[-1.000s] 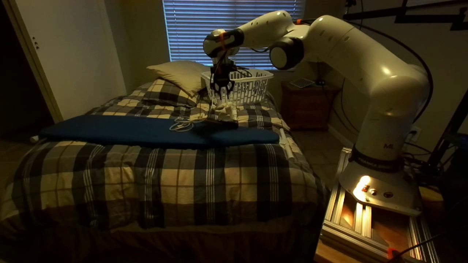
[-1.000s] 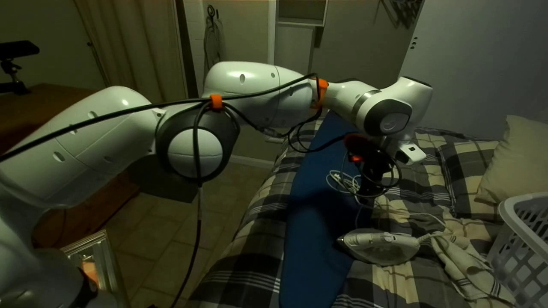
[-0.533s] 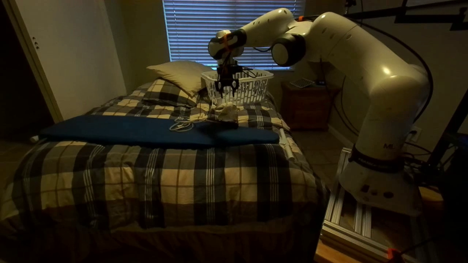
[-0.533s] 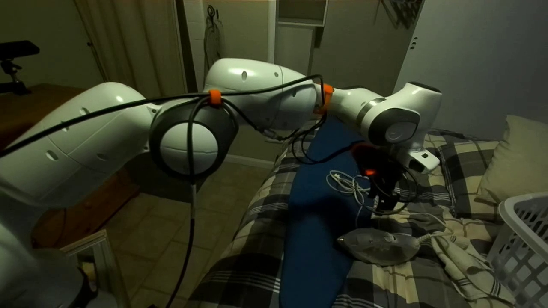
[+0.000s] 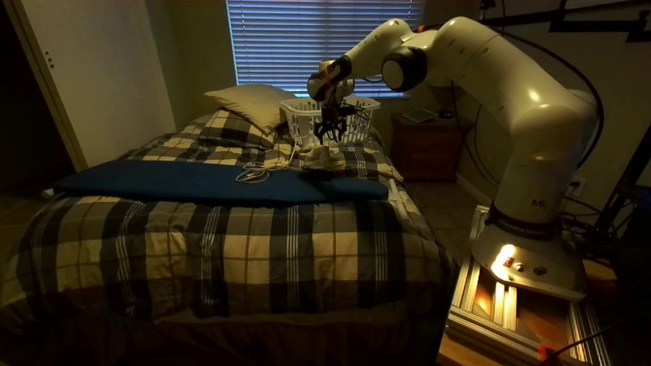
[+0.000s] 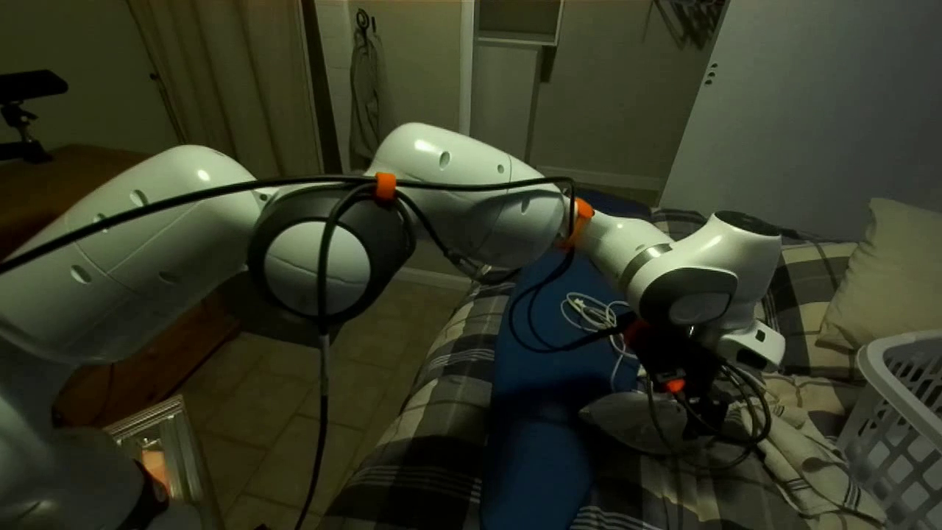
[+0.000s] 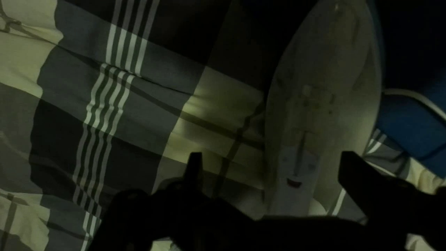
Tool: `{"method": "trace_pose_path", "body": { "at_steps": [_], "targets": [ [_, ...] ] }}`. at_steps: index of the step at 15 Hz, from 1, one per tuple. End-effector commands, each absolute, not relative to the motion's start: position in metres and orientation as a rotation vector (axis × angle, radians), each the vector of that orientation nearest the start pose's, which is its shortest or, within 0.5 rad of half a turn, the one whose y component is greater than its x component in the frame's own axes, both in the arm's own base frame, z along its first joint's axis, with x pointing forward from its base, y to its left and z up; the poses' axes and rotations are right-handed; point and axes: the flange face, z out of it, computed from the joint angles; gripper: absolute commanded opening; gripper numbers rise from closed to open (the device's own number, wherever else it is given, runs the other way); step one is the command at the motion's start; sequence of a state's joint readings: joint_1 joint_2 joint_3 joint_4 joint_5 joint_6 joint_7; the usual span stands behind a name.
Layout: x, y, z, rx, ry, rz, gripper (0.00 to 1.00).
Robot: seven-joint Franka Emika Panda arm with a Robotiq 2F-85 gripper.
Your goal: Lay the iron down on the ironing board.
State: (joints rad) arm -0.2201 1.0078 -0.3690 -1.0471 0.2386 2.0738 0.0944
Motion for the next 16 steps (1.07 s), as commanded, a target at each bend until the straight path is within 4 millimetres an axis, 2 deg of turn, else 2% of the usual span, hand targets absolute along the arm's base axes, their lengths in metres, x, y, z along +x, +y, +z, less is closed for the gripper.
{"method": "trace_pose_path", "body": {
  "at_steps": [1, 4, 9, 15, 16],
  "targets": [
    [0.698, -0.346, 0.236, -3.122, 0.933, -0.134, 1.0],
    [0.7, -0.353, 0.231, -3.13, 0.94, -0.262, 1.0],
    [0.711, -0.353, 0.229, -3.109, 0.938, -0.449, 1.0],
    [0.718, -0.344, 0.216, -3.011, 0.947, -0.451, 0.99],
    [0.717, -0.343, 0.213, -2.99, 0.955, -0.433, 0.74]
  ]
}}
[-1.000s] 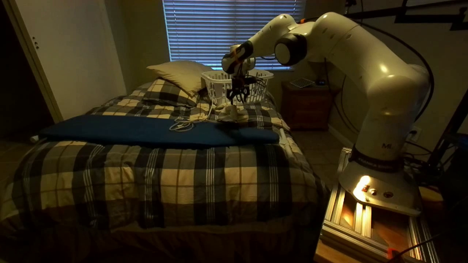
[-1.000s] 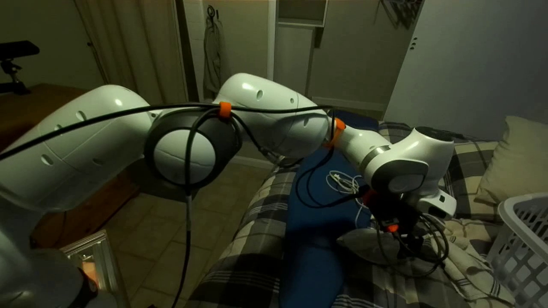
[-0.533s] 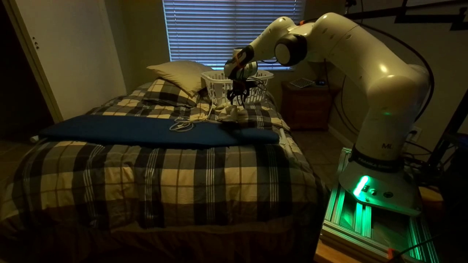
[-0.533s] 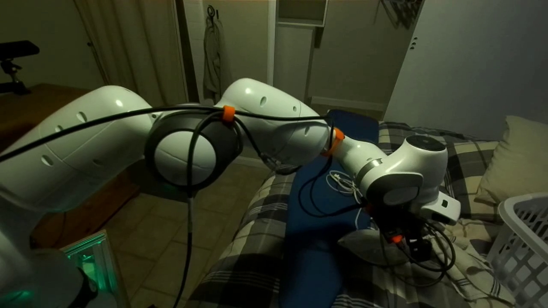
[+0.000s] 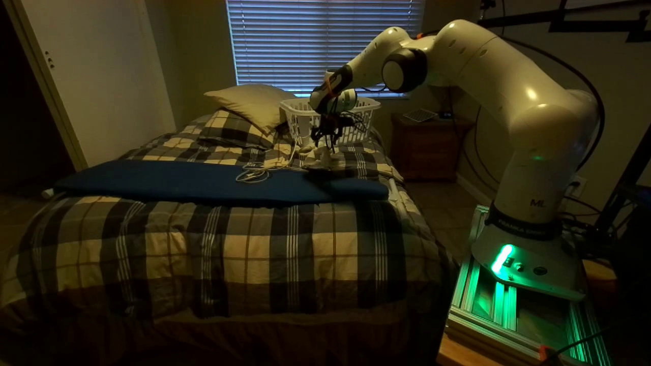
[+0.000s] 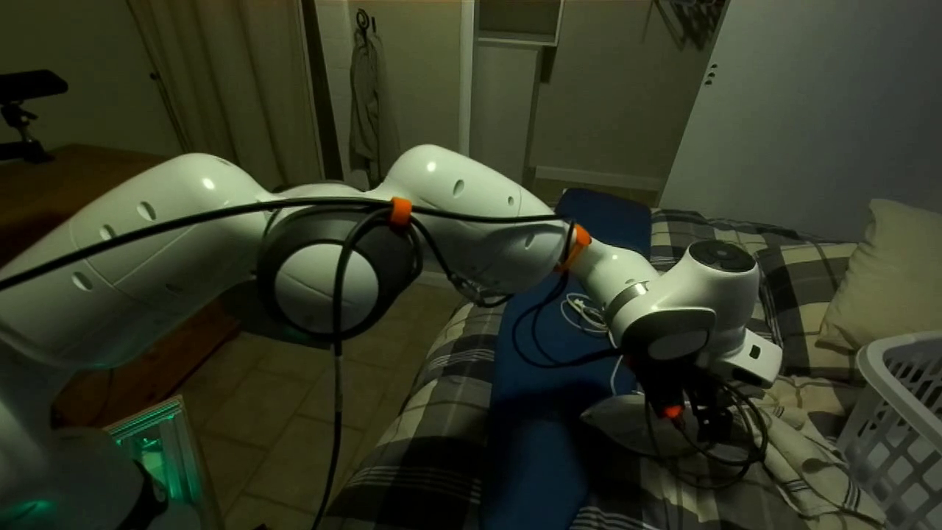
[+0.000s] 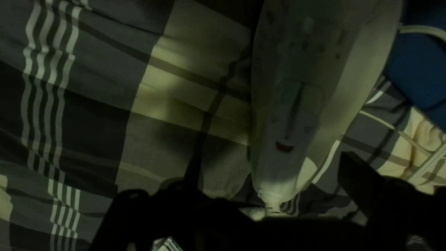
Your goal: Lay the iron down on the ironing board.
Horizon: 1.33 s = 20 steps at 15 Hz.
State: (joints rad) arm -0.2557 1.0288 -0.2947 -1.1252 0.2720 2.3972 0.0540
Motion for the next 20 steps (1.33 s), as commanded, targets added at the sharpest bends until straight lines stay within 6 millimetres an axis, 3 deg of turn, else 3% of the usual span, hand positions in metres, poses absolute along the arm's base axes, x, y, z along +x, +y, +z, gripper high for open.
{"method": "trace_pose_path", "body": {
  "at_steps": [1, 2, 5, 10, 15, 20],
  "targets": [
    [0.717, -0.343, 0.211, -2.981, 0.964, -0.428, 0.74],
    [0.717, -0.343, 0.209, -2.973, 0.968, -0.416, 0.71],
    [0.715, -0.344, 0.203, -2.937, 0.976, -0.395, 0.49],
    [0.713, -0.341, 0.212, -2.861, 1.007, -0.329, 0.15],
    [0.713, -0.327, 0.231, -2.834, 0.999, -0.203, 0.12],
    [0.71, -0.299, 0.251, -2.778, 0.99, 0.01, 0.12]
  ]
}}
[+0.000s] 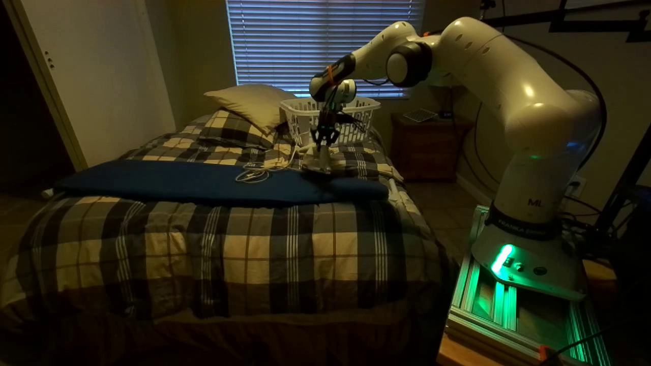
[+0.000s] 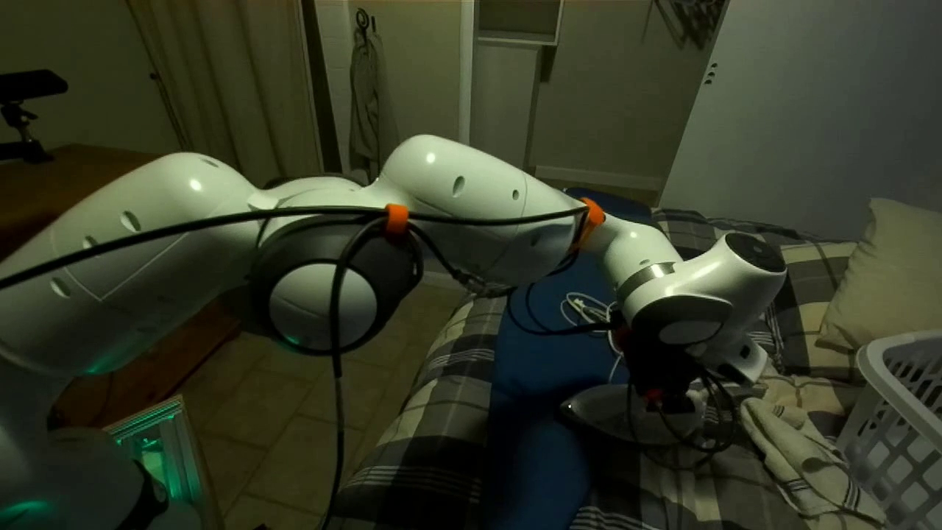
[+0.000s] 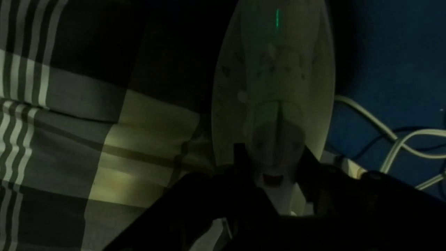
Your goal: Lay the iron down on the ironing board.
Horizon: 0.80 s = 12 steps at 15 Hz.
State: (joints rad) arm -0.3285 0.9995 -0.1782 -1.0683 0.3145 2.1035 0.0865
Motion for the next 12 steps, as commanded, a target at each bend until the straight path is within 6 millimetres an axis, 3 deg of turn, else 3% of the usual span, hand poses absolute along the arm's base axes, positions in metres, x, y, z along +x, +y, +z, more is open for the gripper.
{"method": "trace_pose_path", "body": {
  "at_steps": [1, 7, 12],
  "targets": [
    [0.708, -0.291, 0.254, -2.765, 0.99, 0.069, 0.12],
    [0.703, -0.249, 0.254, -2.645, 1.105, 0.345, 0.12],
    [0.704, -0.224, 0.252, -2.553, 1.194, 0.438, 0.12]
  ]
}}
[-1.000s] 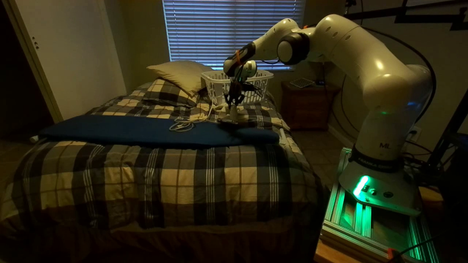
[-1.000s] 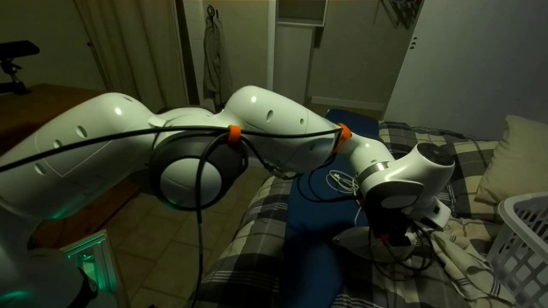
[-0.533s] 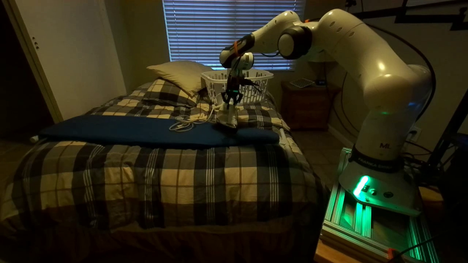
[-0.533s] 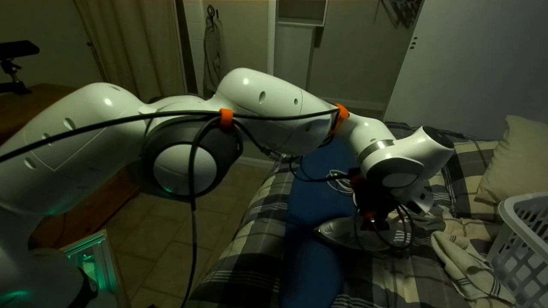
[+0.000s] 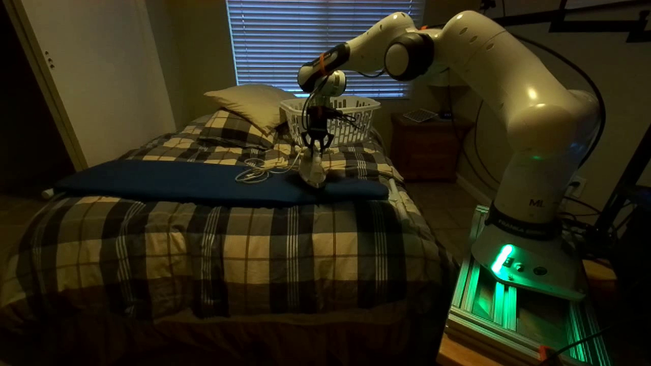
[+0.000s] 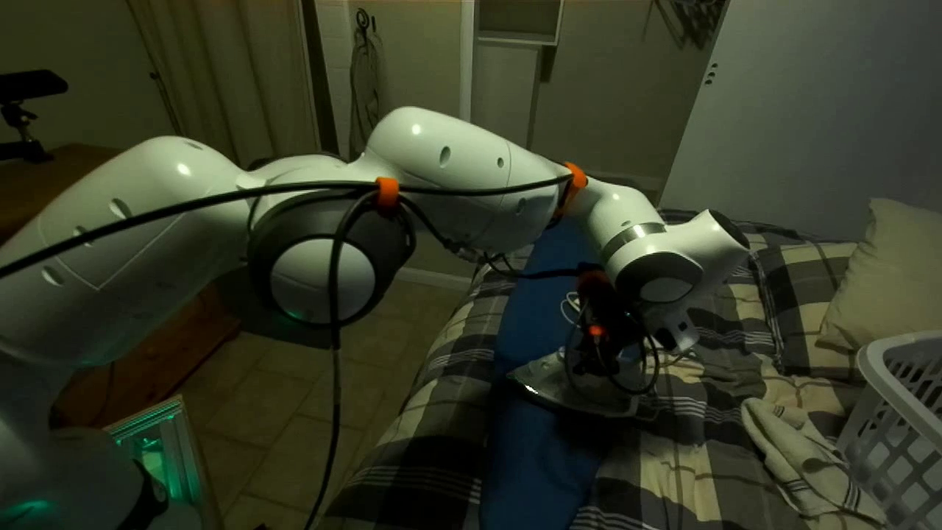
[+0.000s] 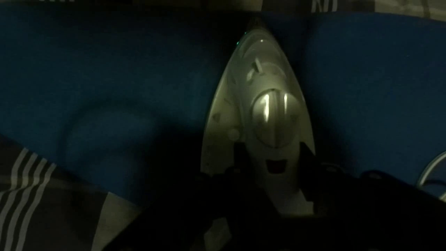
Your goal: Lay the iron down on the ironing board.
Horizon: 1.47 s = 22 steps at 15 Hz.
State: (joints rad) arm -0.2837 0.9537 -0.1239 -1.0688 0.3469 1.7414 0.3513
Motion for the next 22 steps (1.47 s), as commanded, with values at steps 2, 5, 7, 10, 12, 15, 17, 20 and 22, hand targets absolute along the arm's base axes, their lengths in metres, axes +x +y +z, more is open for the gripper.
{"method": "trace_pose_path", "body": {
  "at_steps": [2, 5, 7, 10, 12, 15, 17, 20, 22],
  "targets": [
    [0.704, -0.217, 0.25, -2.537, 1.201, 0.467, 0.39],
    [0.708, -0.212, 0.257, -2.538, 1.189, 0.444, 0.66],
    [0.71, -0.213, 0.276, -2.561, 1.173, 0.391, 0.8],
    [0.714, -0.213, 0.32, -2.682, 1.079, 0.277, 0.98],
    [0.716, -0.21, 0.349, -2.799, 1.004, 0.218, 1.0],
    [0.717, -0.198, 0.382, -2.955, 0.865, 0.174, 1.0],
    [0.718, -0.186, 0.397, -3.019, 0.761, 0.168, 1.0],
    [0.718, -0.169, 0.411, -3.062, 0.689, 0.194, 1.0],
    [0.72, -0.161, 0.417, -3.088, 0.672, 0.185, 1.0]
  ]
}}
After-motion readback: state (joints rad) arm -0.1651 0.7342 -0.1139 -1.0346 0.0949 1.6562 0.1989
